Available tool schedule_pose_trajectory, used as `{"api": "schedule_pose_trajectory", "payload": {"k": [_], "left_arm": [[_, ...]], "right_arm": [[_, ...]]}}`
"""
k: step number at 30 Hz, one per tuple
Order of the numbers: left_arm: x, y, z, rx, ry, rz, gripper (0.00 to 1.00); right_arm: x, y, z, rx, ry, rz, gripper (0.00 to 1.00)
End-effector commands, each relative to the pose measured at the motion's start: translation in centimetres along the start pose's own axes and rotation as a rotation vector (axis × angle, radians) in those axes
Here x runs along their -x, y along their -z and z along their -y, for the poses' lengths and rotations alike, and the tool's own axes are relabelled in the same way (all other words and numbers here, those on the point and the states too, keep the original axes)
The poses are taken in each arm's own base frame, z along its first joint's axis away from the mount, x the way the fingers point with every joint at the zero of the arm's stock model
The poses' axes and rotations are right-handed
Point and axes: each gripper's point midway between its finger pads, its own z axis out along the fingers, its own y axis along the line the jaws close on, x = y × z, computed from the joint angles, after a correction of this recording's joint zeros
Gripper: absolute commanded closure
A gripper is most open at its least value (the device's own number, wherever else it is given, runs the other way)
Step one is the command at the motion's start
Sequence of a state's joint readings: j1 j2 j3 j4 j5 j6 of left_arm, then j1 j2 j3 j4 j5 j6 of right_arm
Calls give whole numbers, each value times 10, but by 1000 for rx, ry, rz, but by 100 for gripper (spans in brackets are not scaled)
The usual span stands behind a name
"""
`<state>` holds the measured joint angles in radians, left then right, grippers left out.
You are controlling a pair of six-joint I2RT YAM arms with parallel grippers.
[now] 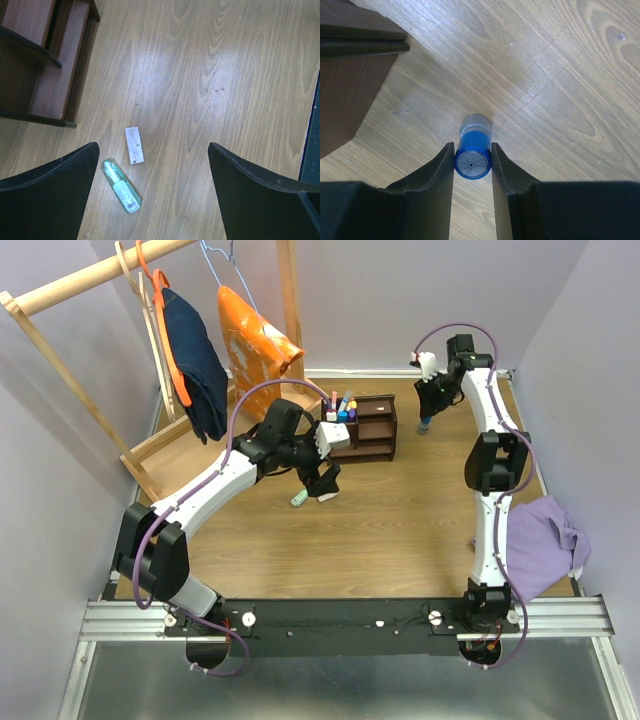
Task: Sort the stationery into containers
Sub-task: Close the stationery at the center of the board.
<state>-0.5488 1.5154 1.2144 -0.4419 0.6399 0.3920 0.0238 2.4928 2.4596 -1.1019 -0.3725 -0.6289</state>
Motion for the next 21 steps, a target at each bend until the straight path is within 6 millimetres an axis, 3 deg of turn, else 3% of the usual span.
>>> {"api": "schedule_pose_trajectory", "payload": {"k": [1,12,21], "left_arm": [[-1,-4,0,-16,15,14,1],[0,-5,1,-20,18,23,1],[-3,-5,0,-16,20,13,1]], "right_arm": [[-15,9,-1,-5,-17,-54,99],[-29,7,-10,34,-18,-98,99],[-58,-18,-23,101,-62,-171,99]]}}
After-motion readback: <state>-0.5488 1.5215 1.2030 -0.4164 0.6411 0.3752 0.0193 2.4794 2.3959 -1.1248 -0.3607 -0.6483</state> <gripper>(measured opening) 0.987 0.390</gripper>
